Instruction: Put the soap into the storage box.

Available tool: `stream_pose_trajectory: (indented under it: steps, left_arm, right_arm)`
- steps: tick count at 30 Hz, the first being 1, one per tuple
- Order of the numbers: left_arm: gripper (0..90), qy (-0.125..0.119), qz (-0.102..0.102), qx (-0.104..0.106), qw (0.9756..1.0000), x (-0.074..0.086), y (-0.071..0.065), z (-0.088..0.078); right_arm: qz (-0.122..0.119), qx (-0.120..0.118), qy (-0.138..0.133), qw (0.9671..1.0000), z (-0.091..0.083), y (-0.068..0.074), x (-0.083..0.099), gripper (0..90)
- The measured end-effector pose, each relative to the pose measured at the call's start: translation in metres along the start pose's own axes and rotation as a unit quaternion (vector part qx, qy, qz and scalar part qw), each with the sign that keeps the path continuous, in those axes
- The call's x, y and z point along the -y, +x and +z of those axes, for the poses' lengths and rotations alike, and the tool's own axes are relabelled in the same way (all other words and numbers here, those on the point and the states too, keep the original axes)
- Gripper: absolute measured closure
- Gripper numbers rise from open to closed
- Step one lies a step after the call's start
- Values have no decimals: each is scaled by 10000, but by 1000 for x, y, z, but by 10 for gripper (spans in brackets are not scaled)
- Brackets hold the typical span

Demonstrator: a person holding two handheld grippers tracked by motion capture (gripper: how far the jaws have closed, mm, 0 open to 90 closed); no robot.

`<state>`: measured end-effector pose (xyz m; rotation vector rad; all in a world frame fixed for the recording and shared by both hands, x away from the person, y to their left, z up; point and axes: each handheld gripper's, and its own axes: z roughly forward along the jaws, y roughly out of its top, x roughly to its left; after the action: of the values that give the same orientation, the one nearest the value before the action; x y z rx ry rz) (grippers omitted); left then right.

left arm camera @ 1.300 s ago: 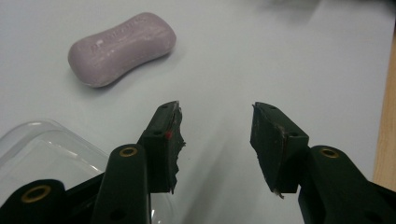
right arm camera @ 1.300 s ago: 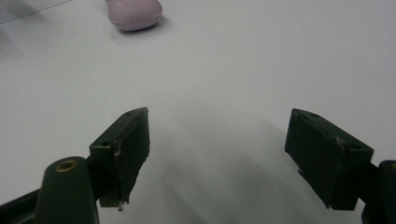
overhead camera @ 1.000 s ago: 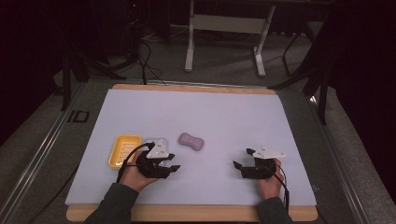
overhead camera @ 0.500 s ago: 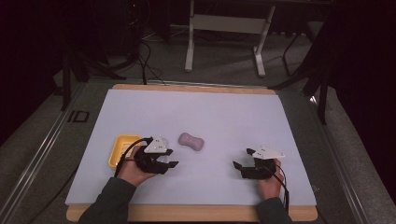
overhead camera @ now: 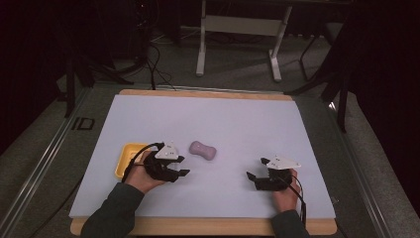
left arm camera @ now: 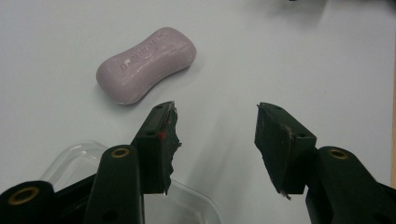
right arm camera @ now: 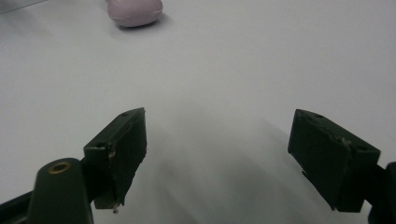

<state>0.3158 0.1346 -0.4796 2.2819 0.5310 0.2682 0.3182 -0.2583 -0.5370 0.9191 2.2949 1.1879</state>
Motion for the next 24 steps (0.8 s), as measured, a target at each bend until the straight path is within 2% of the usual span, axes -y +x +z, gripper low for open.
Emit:
stream_pose_trajectory:
  steps: [7, 24]
  left_arm:
    - [504, 58, 149, 60, 9999, -6, 6, 2]
    - [470, 327, 223, -158, 9991, -18, 27, 6]
  right_arm:
    - [-34, 7, 18, 10000, 0, 1, 0, 191]
    - [-49, -17, 35, 10000, 0, 1, 0, 189]
